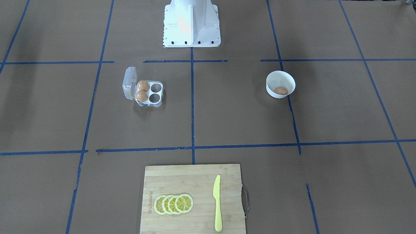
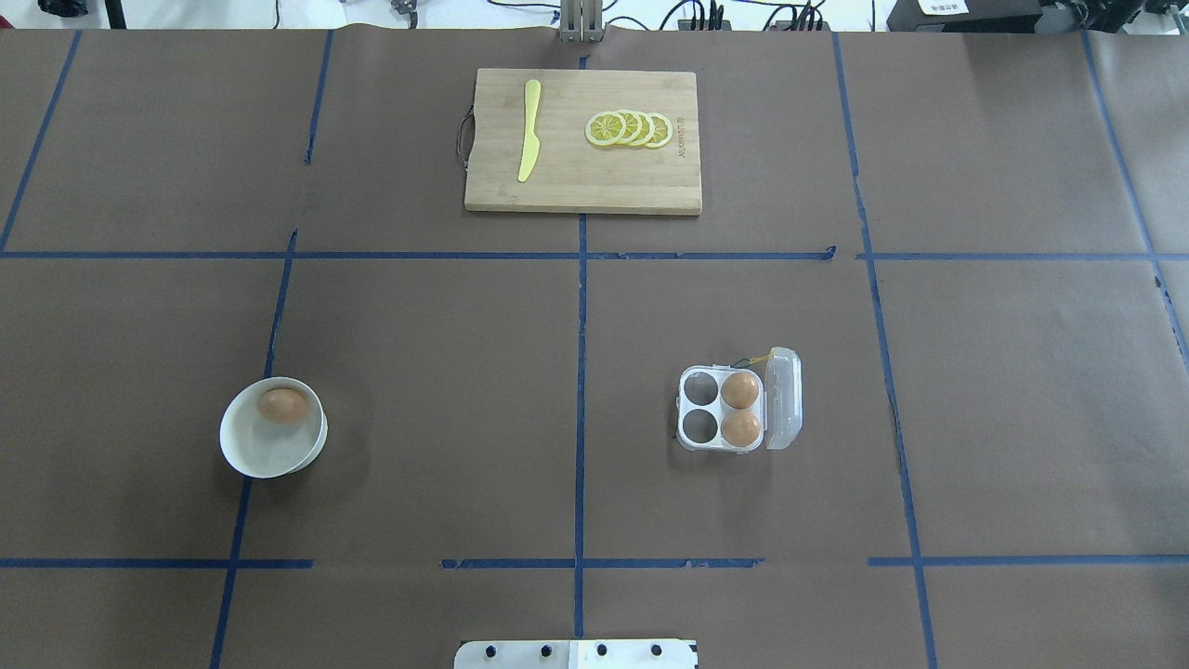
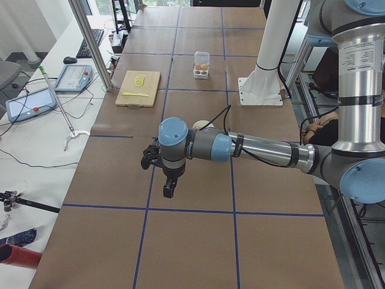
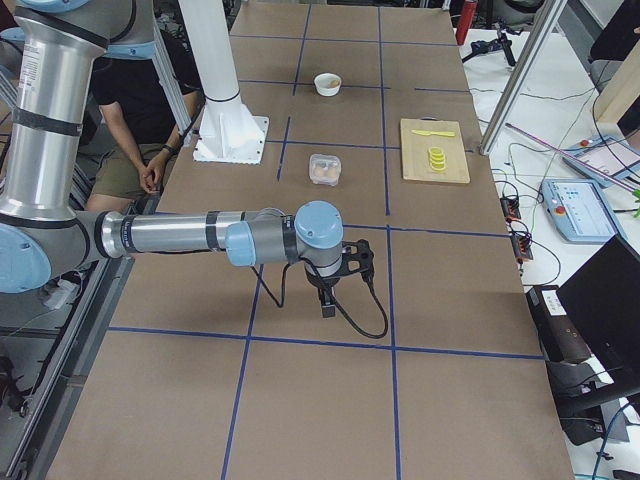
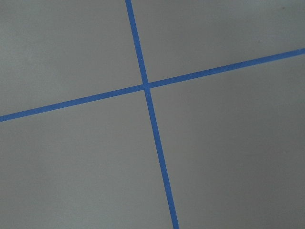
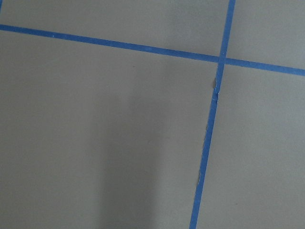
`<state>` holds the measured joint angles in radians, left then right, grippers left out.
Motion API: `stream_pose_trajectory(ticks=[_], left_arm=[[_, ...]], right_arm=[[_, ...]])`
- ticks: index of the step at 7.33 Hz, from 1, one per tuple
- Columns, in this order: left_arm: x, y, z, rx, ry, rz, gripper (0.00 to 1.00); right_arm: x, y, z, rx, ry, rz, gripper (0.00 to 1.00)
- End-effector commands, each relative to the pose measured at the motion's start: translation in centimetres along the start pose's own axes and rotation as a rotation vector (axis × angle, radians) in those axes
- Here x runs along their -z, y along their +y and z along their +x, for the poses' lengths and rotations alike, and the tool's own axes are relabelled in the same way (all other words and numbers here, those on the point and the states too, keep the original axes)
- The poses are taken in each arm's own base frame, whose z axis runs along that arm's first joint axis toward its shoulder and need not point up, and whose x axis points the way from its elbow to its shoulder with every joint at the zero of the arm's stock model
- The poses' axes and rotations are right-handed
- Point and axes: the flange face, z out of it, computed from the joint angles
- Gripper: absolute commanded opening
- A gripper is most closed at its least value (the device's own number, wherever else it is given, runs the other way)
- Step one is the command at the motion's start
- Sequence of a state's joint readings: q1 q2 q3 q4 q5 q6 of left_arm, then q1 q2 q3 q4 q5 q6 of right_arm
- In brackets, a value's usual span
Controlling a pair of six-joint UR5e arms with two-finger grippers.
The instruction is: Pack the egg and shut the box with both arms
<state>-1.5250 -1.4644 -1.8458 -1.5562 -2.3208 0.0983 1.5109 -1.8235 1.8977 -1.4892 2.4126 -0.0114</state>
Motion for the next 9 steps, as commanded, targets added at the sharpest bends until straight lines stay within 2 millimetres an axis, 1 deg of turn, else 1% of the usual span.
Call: stream_pose_trajectory(ticks=[1,2,3,4,5,6,7,8,9], left_arm=[[0.1,-0.6,1.7,-0.034,0.032,0.009,1.00],[-0.2,-1.1,3.3,-0.057,0.062,0.004,1.00],[-0.1,-1.8,5.1,0.031,0.073,0.008,1.00],[-0.7,-2.7,8.8,0.157,0.095,0.023,1.00],[-1.7,-3.2,11.4,0.279,0.127,0.043,1.00],[-2.8,-3.7,14.5,0.418,0.166,0.034,1.00],[-4.1,-4.1,18.4,0.524,0.222,0.024,1.00],[-5.3,-3.7,22.5,0.603,0.282,-0.003,1.00],[-5.7,-3.9,25.1,0.680,0.315,-0.024,1.00]], right_arm=[[0.0,0.0,-0.3,0.008,-0.003,0.000,1.00],[-0.2,0.0,-0.3,0.008,-0.005,-0.004,1.00],[-0.5,0.0,-0.5,0.017,-0.006,-0.011,1.00],[-0.6,0.0,-0.5,0.021,-0.007,-0.015,1.00],[-0.6,0.0,-0.5,0.019,-0.007,-0.015,1.00],[-0.7,0.0,-0.4,0.013,-0.007,-0.018,1.00],[-0.9,0.1,-0.2,0.007,-0.007,-0.022,1.00],[-1.1,0.1,0.0,0.005,-0.007,-0.025,1.00],[-1.2,0.2,0.1,0.001,-0.007,-0.027,1.00]])
